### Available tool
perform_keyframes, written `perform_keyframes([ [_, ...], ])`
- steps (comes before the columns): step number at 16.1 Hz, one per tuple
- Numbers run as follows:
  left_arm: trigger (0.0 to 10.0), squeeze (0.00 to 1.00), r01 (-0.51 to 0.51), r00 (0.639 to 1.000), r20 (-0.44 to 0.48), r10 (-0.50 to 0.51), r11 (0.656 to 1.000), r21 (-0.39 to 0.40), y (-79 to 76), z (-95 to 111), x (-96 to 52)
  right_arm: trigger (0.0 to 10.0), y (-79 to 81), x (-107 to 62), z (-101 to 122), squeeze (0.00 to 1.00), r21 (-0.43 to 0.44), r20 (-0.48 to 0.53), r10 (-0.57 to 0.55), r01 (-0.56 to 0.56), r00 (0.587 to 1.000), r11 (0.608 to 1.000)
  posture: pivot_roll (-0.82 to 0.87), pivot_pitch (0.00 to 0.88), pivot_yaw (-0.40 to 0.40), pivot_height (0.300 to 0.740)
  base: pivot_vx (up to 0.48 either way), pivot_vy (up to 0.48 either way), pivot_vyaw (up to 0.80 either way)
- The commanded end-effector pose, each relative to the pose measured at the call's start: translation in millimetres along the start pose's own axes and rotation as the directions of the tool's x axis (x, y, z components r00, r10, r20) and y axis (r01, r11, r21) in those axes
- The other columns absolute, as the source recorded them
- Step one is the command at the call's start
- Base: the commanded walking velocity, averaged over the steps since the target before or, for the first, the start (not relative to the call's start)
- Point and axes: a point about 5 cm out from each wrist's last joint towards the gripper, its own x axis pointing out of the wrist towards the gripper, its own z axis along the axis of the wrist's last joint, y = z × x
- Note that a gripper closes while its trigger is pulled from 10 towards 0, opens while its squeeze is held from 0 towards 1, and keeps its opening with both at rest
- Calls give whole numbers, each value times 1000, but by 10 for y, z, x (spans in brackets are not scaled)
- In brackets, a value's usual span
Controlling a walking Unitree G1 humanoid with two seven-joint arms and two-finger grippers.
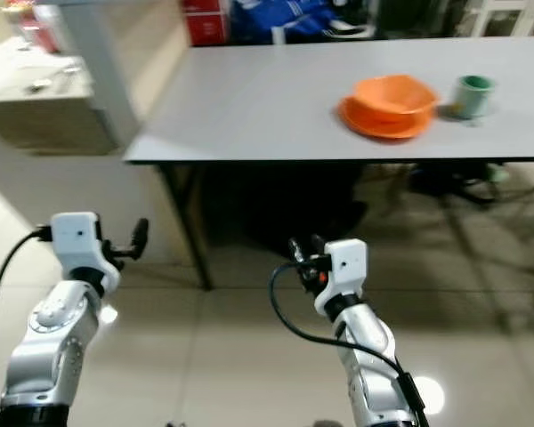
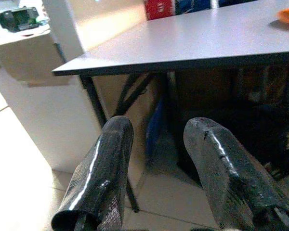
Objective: Setting the table
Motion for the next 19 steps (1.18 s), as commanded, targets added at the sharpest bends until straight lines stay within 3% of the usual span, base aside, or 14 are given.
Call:
perform_keyframes([
  [1, 10000, 0, 11, 1000, 3, -11, 1000, -11, -44, 12, 11, 10000, -58, -32, 3, 0, -6, 2, -17, 17, 1000, 1000, -192, 0, 108, 740, 0, 480, 0],
  [6, 10000, 0, -15, 996, 87, 5, 994, 109, 20, 143, -29, 10000, -86, -72, 4, 0, -19, -7, -16, 16, 1000, 1000, -186, 29, 100, 740, 0, 96, 0],
  [11, 10000, 0, -124, 989, 98, 111, 983, 138, 197, 168, -50, 10000, -108, -91, 15, 0, -31, -15, 1, -1, 1000, 1000, -166, 35, 86, 740, 438, 0, 0],
  [19, 10000, 0, -145, 987, 96, 131, 978, 152, 283, 188, -43, 10000, -60, -34, 73, 0, -26, 4, 9, -8, 1000, 1000, -162, 31, 90, 740, 460, 0, 0],
])
